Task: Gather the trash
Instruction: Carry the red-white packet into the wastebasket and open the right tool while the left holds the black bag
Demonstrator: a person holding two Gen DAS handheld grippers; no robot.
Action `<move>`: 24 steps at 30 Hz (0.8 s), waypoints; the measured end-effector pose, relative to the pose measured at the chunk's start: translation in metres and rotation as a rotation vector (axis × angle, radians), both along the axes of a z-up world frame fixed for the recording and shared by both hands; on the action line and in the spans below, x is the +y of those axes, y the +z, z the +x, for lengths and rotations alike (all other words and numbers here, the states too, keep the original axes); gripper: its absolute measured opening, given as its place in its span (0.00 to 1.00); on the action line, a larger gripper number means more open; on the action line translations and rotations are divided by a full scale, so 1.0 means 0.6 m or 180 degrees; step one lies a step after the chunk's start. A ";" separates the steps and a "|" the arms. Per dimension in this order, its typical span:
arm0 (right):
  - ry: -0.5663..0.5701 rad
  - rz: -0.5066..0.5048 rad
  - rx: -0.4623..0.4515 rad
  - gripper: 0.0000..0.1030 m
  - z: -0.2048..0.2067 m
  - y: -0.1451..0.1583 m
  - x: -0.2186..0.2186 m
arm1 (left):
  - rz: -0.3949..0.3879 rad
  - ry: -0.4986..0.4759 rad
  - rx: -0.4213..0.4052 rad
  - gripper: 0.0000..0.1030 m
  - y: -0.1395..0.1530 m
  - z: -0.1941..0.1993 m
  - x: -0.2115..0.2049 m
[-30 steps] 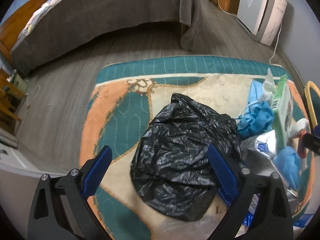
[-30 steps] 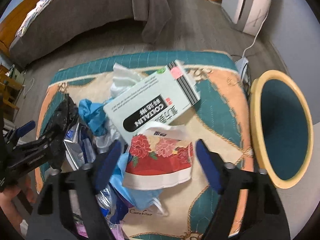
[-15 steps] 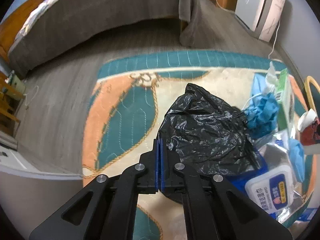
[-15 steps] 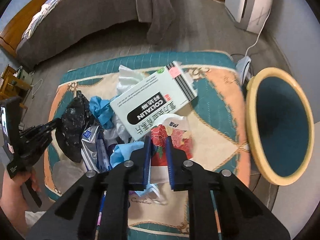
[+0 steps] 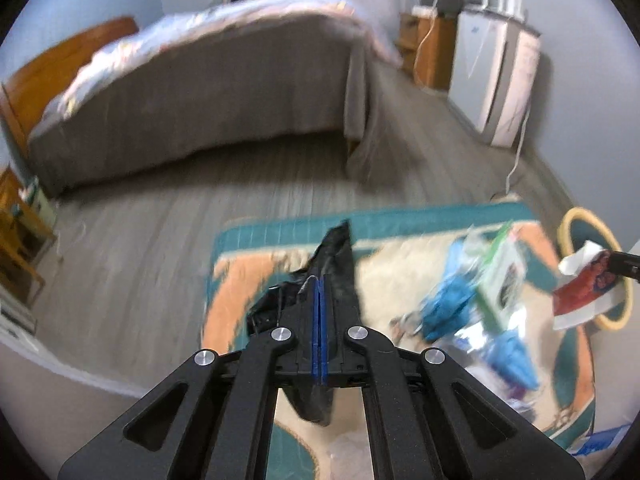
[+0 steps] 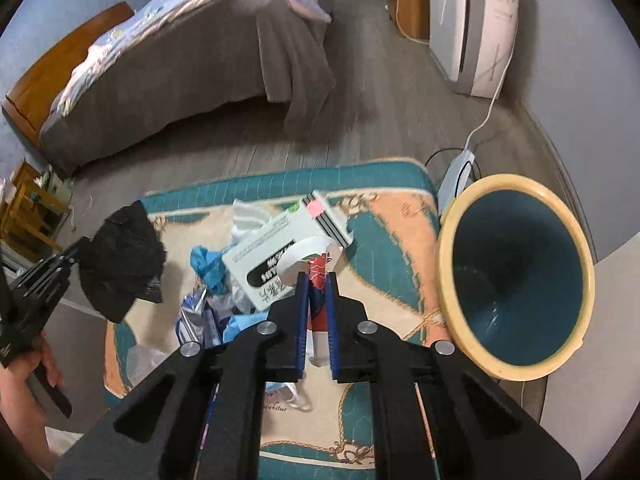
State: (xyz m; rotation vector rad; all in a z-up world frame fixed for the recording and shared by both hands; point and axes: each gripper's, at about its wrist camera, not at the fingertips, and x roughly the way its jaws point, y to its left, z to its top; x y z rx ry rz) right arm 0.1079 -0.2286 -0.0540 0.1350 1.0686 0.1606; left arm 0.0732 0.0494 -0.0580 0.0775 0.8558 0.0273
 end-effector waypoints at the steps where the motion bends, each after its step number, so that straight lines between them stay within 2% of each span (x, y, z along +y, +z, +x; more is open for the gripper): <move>1: -0.0023 0.0022 -0.0023 0.08 0.000 0.007 -0.005 | 0.0059 -0.0051 -0.0104 0.00 0.019 -0.003 -0.011; 6: -0.0086 0.0096 -0.0122 0.08 -0.001 0.029 -0.030 | 0.0039 -0.0235 -0.0387 0.00 0.073 -0.016 -0.040; 9: -0.0104 0.0106 -0.0164 0.08 -0.003 0.036 -0.041 | -0.0019 -0.0311 -0.0435 0.01 0.085 -0.016 -0.052; 11: -0.0103 0.0144 -0.0158 0.08 -0.001 0.037 -0.045 | 0.0003 -0.0282 -0.0320 0.01 0.072 -0.007 -0.053; 16: -0.0010 0.0123 -0.0086 0.08 0.001 0.021 -0.035 | -0.0244 0.0008 0.0218 0.01 -0.015 0.025 -0.003; 17: 0.0003 0.0139 -0.0077 0.08 0.004 0.019 -0.032 | -0.0232 0.0077 0.0315 0.04 -0.036 0.029 0.007; 19: 0.0017 0.0120 -0.0069 0.08 0.008 0.015 -0.027 | -0.0150 0.0238 0.0509 0.17 -0.076 0.037 0.025; 21: 0.0047 0.0117 -0.0050 0.08 0.014 0.008 -0.018 | -0.0063 0.0404 0.0611 0.54 -0.104 0.040 0.051; 23: 0.0082 0.0108 -0.0013 0.08 0.020 0.000 -0.007 | -0.0055 0.0549 0.0694 0.65 -0.128 0.043 0.077; 24: 0.0095 0.0103 -0.0011 0.08 0.022 -0.002 -0.004 | -0.0100 0.0624 0.0762 0.65 -0.140 0.045 0.091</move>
